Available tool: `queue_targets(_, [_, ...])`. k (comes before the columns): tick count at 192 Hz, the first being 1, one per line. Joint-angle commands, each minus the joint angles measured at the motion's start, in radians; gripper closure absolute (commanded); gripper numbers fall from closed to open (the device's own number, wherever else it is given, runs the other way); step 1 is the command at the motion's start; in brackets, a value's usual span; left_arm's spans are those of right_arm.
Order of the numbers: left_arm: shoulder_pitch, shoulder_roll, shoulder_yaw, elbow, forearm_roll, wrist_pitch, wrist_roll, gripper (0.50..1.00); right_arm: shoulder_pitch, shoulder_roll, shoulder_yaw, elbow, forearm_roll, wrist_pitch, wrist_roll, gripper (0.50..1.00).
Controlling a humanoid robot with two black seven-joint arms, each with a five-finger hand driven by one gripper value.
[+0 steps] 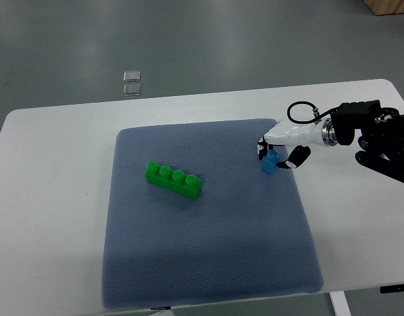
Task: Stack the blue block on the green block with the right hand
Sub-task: 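Close the right hand fingers to grasp the blue block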
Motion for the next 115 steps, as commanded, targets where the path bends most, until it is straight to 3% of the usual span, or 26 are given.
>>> queue_targets(1, [0.0, 0.0, 0.0, 0.0, 0.0, 0.0, 0.0, 0.5, 0.0, 0.0, 0.0, 0.0, 0.003, 0.0, 0.002, 0.822])
queue_targets(48, [0.0, 0.0, 0.0, 0.0, 0.0, 0.0, 0.0, 0.5, -0.003, 0.003, -0.003, 0.001, 0.004, 0.005, 0.006, 0.824])
queue_targets(74, [0.0, 0.0, 0.0, 0.0, 0.0, -0.001, 0.0, 0.5, -0.001, 0.002, -0.003, 0.003, 0.004, 0.006, 0.006, 0.877])
queue_targets(101, [0.0, 0.0, 0.0, 0.0, 0.0, 0.0, 0.0, 0.5, -0.001, 0.002, -0.003, 0.003, 0.004, 0.006, 0.008, 0.887])
queue_targets(115, [0.0, 0.0, 0.0, 0.0, 0.0, -0.001, 0.0, 0.5, -0.001, 0.002, -0.005, 0.008, 0.004, 0.006, 0.008, 0.926])
